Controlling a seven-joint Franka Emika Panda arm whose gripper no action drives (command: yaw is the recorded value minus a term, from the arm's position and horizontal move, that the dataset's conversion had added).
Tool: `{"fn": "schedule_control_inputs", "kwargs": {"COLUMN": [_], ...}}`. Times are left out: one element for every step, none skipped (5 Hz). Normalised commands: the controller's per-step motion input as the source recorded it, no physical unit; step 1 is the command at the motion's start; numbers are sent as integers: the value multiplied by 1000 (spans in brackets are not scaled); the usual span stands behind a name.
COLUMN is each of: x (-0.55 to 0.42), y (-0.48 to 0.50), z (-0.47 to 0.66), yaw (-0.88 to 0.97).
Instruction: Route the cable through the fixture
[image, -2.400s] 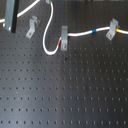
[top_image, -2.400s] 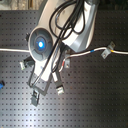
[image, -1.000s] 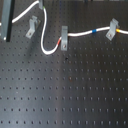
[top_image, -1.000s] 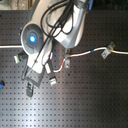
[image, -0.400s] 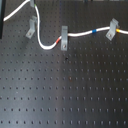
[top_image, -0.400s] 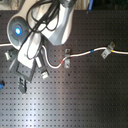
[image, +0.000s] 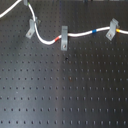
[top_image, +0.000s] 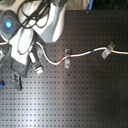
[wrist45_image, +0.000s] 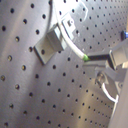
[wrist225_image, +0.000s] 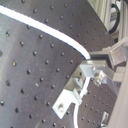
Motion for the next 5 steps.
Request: {"fn": "schedule_control_inputs", "kwargs": {"x": [-91,-13,-113,-138,-162], "y": [398,295,-174,-424,-181], "z": [383,402,205,71,321], "yaw": [-66,-134,-128,-114,-146]}}
